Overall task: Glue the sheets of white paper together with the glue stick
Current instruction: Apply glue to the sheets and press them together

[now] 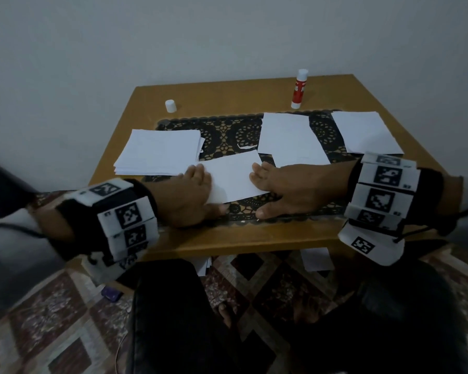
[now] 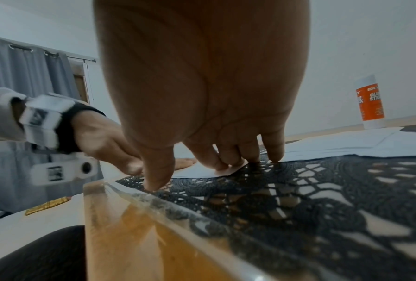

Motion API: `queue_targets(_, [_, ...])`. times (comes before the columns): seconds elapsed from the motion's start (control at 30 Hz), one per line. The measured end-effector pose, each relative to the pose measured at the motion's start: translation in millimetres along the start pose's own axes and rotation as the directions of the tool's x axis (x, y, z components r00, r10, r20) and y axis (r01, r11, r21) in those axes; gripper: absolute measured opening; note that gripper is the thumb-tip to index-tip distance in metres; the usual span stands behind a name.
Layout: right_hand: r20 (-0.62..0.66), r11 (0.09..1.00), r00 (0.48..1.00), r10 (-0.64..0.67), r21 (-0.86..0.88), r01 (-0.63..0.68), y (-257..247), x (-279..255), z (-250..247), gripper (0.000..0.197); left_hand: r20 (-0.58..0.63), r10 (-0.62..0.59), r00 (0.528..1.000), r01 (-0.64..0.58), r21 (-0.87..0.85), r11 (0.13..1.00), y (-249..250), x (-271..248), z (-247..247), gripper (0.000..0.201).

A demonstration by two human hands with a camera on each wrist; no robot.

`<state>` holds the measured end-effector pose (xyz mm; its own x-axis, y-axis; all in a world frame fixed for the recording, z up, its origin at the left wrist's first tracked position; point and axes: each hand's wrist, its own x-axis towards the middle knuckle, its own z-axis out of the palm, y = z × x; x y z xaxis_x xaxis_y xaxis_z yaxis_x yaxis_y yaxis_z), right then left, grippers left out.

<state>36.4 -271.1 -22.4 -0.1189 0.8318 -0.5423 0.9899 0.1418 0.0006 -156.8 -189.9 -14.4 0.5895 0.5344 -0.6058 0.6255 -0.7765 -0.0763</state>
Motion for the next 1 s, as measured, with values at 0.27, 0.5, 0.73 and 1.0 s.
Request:
queue_targets(0.27, [-0.005, 0.998, 1.0, 0.029, -0.047, -0.029, -13.0, -0.5, -8.8, 0.09, -0.051, 0.005, 0.999, -0.005, -0.008, 1.0, -16.0, 0.8, 7.8, 0.08])
queue_targets(0.5, [0.026, 0.996, 0.998, -0.065, -0.061, 0.066, -41.2, 19.3, -19.8, 0.095, -0.053, 0.032, 0.998, -0.031, 0.005, 0.999, -17.0, -2.7, 8.1, 0.074])
queue_targets(0.73, [0.032, 0.995, 0.996, -0.088, -0.036, 0.089, -37.6, 35.7, -19.8, 0.092, -0.082, 0.045, 0.996, -0.043, 0.032, 0.999, -16.9, -2.0, 7.2, 0.072])
queue_targets(1.0, [0.042, 0.998, 0.998, -0.037, -0.042, 0.039, -30.7, 30.2, -12.3, 0.099, -0.207, 0.055, 0.977, -0.042, 0.064, 0.997, -14.9, -2.2, 2.6, 0.059])
